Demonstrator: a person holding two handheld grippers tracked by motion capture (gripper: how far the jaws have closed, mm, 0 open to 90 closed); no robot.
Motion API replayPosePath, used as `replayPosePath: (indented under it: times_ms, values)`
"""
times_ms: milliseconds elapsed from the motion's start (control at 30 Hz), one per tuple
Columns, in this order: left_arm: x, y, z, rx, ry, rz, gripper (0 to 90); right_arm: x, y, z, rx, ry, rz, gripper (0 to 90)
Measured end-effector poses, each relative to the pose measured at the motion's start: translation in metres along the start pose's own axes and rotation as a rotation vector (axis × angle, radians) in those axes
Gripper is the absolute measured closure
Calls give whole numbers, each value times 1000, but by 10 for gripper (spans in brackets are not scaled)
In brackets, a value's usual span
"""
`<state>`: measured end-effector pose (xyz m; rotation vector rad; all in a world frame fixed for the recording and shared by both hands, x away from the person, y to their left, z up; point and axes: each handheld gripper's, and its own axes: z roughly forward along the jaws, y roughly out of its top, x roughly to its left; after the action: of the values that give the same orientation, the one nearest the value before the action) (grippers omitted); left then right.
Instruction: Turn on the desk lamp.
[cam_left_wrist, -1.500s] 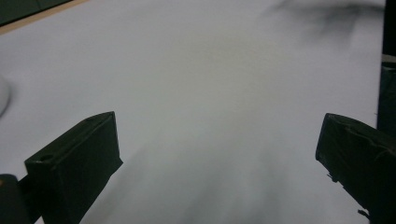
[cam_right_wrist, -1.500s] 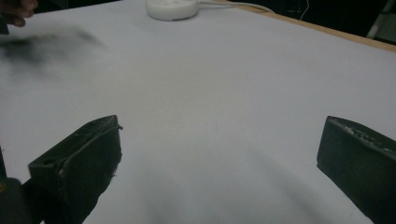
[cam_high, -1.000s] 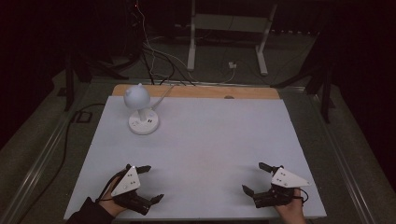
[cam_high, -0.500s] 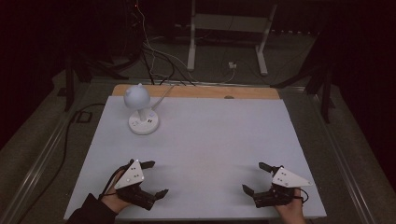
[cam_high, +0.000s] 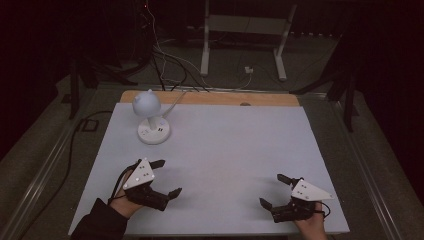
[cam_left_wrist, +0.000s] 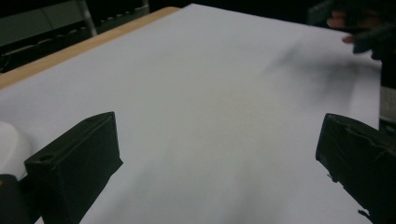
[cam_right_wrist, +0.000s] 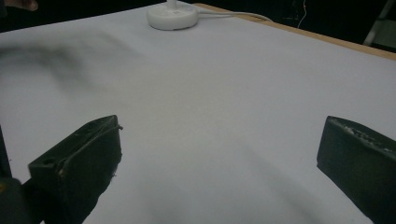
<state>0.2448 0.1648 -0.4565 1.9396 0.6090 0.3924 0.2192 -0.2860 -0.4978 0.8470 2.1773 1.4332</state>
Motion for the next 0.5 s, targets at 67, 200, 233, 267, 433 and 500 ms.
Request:
replayPosePath:
  times_ms: [67,200,233,267,433,500]
  values:
    - [4,4,0,-12,15,-9,3,0,0,0,0,2,2,0]
    - [11,8,1,-19,62,-29,3,0,0,0,-2,2,1,0]
    - [13,9,1,-23,79,-35,3,0,0,-1,-3,4,2,0]
    - [15,10,1,-27,90,-34,3,0,0,-1,-3,4,1,0]
    - [22,13,3,-31,129,-52,3,0,0,-1,-4,3,2,0]
    - [25,15,4,-33,141,-55,4,0,0,-1,-2,1,1,0]
